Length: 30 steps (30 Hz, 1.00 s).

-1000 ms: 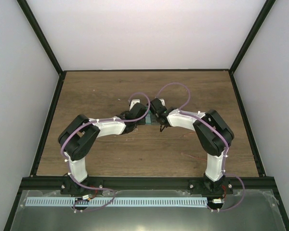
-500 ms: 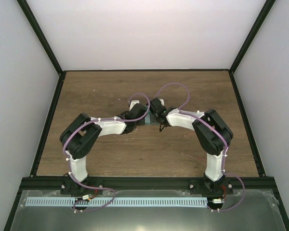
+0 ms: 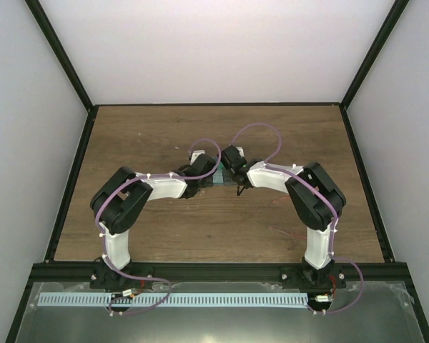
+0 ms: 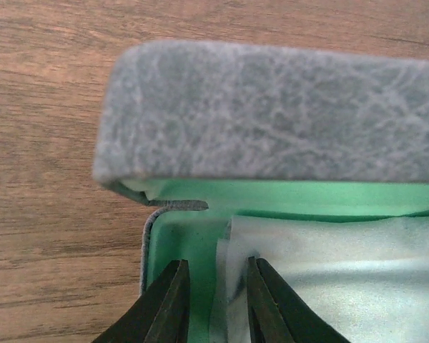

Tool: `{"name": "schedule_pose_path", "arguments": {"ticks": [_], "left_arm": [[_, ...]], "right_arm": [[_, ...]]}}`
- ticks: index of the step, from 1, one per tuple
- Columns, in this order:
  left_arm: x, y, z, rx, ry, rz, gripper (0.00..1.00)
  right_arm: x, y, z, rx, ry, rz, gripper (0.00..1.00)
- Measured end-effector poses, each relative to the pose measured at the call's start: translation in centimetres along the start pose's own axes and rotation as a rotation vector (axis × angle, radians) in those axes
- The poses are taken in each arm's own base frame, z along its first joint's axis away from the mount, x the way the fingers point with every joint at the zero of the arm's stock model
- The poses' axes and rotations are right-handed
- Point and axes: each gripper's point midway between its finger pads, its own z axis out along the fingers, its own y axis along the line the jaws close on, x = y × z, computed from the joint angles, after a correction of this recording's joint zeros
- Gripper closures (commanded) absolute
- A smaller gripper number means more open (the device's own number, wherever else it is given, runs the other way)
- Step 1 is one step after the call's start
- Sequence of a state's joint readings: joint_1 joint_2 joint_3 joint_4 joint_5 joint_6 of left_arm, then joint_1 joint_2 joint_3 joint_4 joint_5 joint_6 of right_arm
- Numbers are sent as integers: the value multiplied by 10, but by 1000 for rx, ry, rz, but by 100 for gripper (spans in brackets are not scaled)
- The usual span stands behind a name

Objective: Organize the sunglasses
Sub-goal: Place the glasses cleaning cloth in the sunglasses case.

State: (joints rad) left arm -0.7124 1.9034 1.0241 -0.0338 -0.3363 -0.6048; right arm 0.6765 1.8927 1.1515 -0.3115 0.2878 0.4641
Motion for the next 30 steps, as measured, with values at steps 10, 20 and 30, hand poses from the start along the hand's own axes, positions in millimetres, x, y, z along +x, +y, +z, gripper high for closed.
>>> {"name": "schedule_pose_path", "arguments": {"ticks": [10,20,30], "left_arm": [[1,0,0,4,5,-1,72],[-4,-6,-7,34,0,-11,72],[-6,-7,-9,42,-3,-15,72]], "right_arm": [[0,0,0,0,1,0,94],[-10,3,-9,-22,-34,11,84],[-20,2,-23,-43,-85,29,83]]}}
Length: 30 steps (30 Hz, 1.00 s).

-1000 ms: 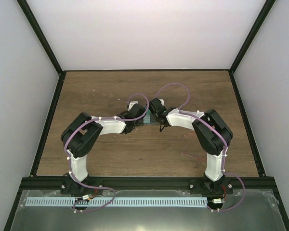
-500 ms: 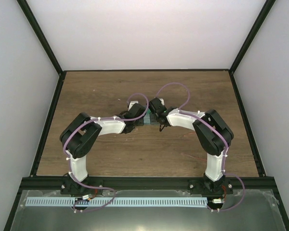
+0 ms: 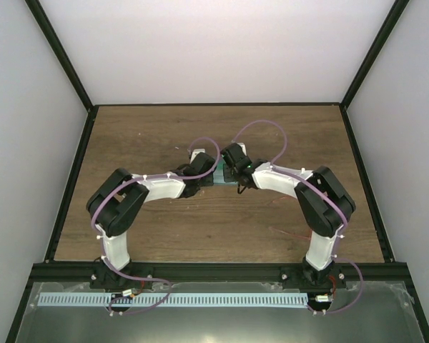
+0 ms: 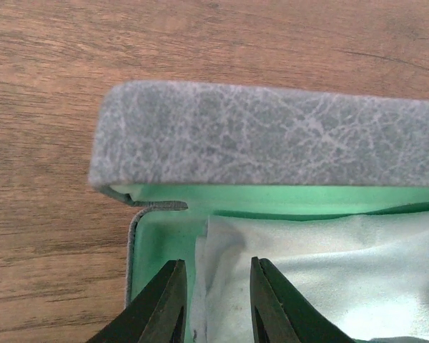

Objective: Organize the sunglasses
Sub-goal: Place the glasses cleaning cloth in the sunglasses case.

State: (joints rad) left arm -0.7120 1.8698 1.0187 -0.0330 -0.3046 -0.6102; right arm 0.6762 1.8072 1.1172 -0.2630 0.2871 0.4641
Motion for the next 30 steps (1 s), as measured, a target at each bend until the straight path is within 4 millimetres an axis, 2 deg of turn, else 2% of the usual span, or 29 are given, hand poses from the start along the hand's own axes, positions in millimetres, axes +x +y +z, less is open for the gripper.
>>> {"name": "schedule_pose_path", "arguments": {"ticks": [4,9,16,20,25,30], "left_arm": [[-1,1,-4,4,-5,-9,72],[-7,-3,-15,31,-21,-23,72],[-5,-25,-20,128,-1,-26,72],[4,-32,-10,154,37,-20,72],[16,-32,6,140,76,-11,72],[7,-27,13,95,62,-9,72]], "right_arm": [[4,0,0,-12,2,-1,99],[7,6,0,-52,9,1,99],[9,12,3,-80,16,2,99],[12,12,6,-80,27,0,99],[14,12,8,-81,32,-1,99],[16,11,10,-75,38,-3,99]]}}
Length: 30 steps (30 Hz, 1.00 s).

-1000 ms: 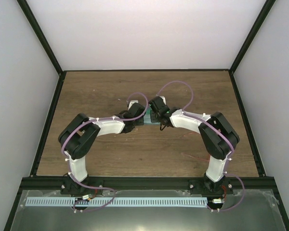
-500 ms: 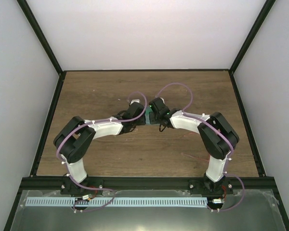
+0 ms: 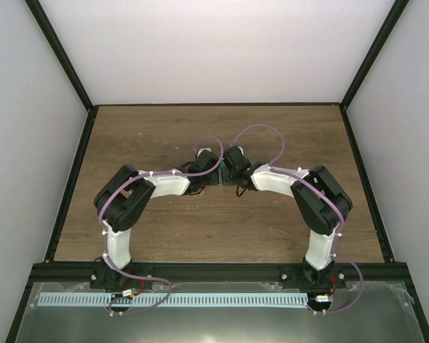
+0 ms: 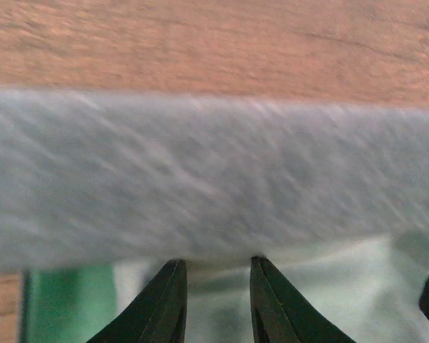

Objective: Organize the sunglasses
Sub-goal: Place the glasses cleaning cloth in the sunglasses case.

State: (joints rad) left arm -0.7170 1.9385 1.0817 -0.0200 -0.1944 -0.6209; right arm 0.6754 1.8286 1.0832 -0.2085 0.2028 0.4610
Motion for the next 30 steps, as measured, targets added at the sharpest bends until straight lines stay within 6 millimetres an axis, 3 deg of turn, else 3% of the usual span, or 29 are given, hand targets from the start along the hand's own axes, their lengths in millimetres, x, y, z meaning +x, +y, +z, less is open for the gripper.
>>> {"name": "schedule_pose_path", "arguments": {"ticks": [9,16,24,30], "left_arm": [[-14,29,1,-108,-39,-14,72],[-15,34,0,-141,-53,-11,72],[-12,37,-1,-145,-51,-11,72],[-12,37,-1,-144,-51,-11,72]], "right_arm": [[3,-3,3,14,6,-2,99],[1,-3,2,18,-2,2,99],[-9,-9,-13,29,-62,21,99],[-6,-11,-8,45,-50,17,99]]}}
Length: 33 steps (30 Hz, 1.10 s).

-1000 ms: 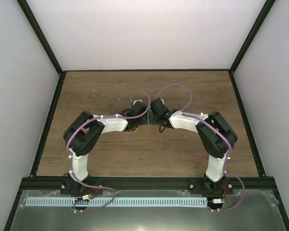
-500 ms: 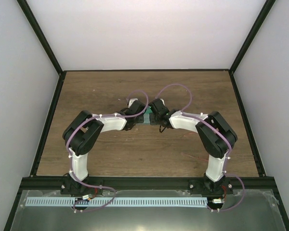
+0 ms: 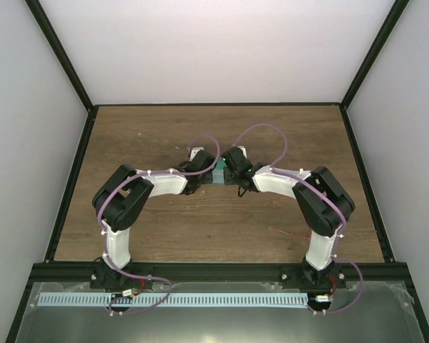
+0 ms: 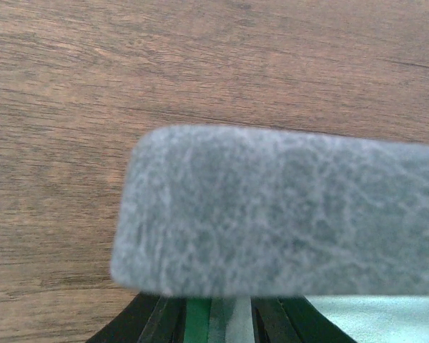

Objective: Organize the sunglasses
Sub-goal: Place the glasses cleaning cloth in the sunglasses case.

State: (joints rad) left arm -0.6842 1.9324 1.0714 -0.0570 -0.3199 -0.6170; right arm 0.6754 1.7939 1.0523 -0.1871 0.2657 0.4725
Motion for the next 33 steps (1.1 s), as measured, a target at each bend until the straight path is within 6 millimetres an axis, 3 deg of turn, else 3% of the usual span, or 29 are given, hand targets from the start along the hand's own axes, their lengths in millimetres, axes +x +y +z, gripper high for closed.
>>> {"name": "schedule_pose_path", "arguments": {"ticks": [6,17,21,26,30,32,33], "left_arm": [[1,0,0,2,3,0,72],[2,1,-2,8,6,-1,72],[-5,-1,-9,17,-8,-6,72],[-25,-4,-29,28,-62,-26,69],[-43,-11,-50,47,-123,-43,60],[-46,-23,-64,68,-157,-42,53],[-45,-31,-71,84,-171,-39,48]], "right_arm": [[17,-5,15,34,53,-18,99],[14,-2,17,29,52,-16,99],[3,-1,-5,-15,-4,6,99],[-23,-9,-52,-51,-152,73,91],[-42,-27,-84,-14,-278,140,74],[-49,-40,-99,20,-322,170,68],[-53,-45,-104,33,-337,186,60]]}}
